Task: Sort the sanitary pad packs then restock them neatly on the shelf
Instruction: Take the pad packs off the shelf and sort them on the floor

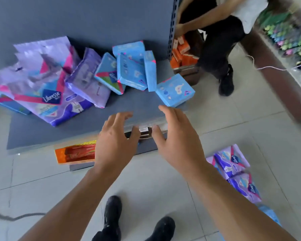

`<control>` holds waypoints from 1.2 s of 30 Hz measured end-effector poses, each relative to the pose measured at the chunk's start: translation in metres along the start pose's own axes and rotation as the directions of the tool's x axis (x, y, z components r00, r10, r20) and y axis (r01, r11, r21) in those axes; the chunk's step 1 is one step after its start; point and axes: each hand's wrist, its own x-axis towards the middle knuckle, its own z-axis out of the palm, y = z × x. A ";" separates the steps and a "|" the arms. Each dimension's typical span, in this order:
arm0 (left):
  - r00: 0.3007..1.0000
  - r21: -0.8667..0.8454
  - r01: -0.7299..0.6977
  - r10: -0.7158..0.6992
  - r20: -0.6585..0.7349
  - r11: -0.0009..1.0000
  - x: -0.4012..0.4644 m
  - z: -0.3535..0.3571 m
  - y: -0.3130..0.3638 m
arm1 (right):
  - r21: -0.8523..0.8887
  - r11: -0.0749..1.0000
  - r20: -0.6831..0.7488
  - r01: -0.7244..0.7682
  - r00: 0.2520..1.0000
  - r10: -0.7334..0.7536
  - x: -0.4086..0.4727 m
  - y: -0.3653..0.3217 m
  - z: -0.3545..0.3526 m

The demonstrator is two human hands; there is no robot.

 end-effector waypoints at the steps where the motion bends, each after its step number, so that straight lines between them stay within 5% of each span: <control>1: 1.000 0.004 0.024 -0.024 -0.007 1.000 0.004 -0.009 -0.014 | 0.012 1.000 0.009 0.010 1.000 -0.010 0.007 -0.010 0.013; 15: 0.964 -0.026 0.212 -0.214 -0.157 0.977 0.072 -0.102 -0.177 | 0.057 0.992 0.174 0.111 0.978 -0.119 0.087 -0.145 0.179; 27: 0.979 -0.138 0.186 -0.194 -0.054 0.973 0.116 -0.097 -0.199 | -0.260 0.962 -0.047 -0.084 0.996 0.074 0.140 -0.138 0.253; 36: 0.978 -0.399 0.195 -0.147 0.146 0.896 0.131 -0.088 -0.188 | -0.067 0.992 -0.285 0.107 0.951 -0.122 0.113 -0.147 0.225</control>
